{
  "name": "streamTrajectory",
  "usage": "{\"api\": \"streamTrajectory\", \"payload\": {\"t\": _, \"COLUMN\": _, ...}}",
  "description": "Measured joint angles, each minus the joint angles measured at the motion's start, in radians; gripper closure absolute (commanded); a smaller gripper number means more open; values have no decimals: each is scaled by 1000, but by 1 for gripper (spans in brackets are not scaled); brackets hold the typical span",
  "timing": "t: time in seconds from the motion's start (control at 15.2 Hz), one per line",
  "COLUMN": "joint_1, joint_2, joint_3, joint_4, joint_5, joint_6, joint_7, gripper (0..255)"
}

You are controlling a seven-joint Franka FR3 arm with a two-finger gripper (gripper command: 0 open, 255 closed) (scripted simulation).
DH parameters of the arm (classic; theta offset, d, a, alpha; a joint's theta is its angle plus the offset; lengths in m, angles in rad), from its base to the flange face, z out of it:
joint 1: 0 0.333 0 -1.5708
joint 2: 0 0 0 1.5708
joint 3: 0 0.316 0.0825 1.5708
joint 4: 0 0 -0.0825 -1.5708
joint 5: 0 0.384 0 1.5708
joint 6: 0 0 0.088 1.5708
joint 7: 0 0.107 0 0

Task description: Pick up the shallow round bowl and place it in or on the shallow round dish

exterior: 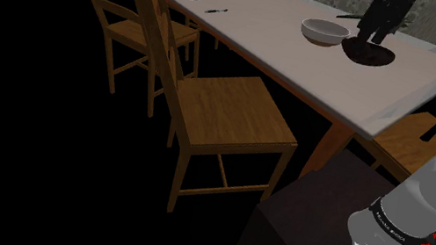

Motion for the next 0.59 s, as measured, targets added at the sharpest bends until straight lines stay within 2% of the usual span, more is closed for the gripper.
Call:
{"api": "streamTrajectory", "payload": {"t": 0.13, "joint_1": -1, "joint_2": 18, "joint_3": -4, "joint_4": 7, "joint_5": -5, "joint_6": 9, "joint_7": -6, "gripper": 0}}
{"api": "streamTrajectory", "payload": {"t": 0.59, "joint_1": -21, "joint_2": 234, "joint_3": -66, "joint_4": 120, "joint_5": -69, "joint_6": 99, "joint_7": -93, "gripper": 0}}
